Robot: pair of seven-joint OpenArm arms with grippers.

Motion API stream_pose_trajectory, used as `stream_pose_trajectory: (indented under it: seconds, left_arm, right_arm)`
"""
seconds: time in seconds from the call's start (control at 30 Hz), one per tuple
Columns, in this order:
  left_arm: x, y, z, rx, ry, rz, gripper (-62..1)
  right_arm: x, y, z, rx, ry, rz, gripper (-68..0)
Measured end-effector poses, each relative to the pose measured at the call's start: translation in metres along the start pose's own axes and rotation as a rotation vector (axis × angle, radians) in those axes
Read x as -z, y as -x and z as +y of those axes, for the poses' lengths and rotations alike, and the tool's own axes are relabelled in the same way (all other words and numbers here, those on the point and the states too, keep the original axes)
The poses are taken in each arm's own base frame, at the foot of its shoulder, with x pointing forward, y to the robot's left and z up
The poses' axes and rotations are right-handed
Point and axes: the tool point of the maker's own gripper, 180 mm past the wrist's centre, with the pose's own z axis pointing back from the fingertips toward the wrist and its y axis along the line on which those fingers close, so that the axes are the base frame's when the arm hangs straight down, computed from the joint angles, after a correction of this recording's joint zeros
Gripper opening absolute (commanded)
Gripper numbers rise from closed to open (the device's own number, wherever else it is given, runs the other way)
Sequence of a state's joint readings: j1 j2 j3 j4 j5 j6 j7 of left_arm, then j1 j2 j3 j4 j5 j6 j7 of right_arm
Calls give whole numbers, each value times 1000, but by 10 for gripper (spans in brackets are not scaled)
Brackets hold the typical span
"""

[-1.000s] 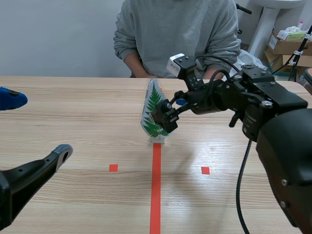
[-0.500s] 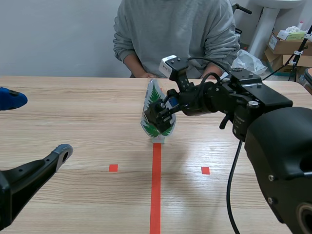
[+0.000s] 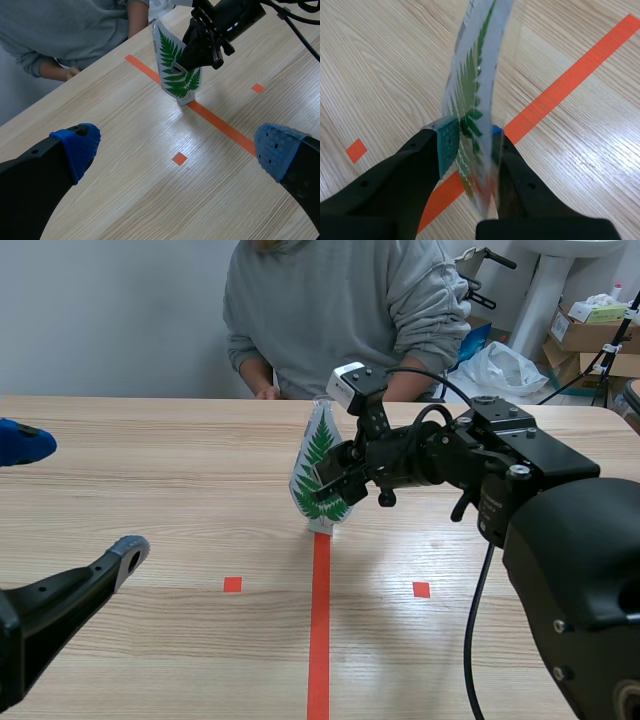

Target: Do the leaf sorting experiment

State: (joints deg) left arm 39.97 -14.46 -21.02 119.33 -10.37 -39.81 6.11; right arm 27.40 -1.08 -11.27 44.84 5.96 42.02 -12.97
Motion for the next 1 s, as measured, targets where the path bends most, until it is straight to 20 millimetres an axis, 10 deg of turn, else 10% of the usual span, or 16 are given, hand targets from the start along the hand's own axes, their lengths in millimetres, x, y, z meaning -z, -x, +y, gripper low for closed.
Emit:
stream_pose_trajectory:
  seconds: [0.6, 1.0]
  left_arm:
    - [0, 0, 0, -1, 0, -1, 14]
    - [0, 0, 0, -2, 0, -1, 14]
  right_arm:
    - [-7, 8, -9, 100, 9, 30, -655]
    - [-127, 2, -133, 203, 394, -55, -655]
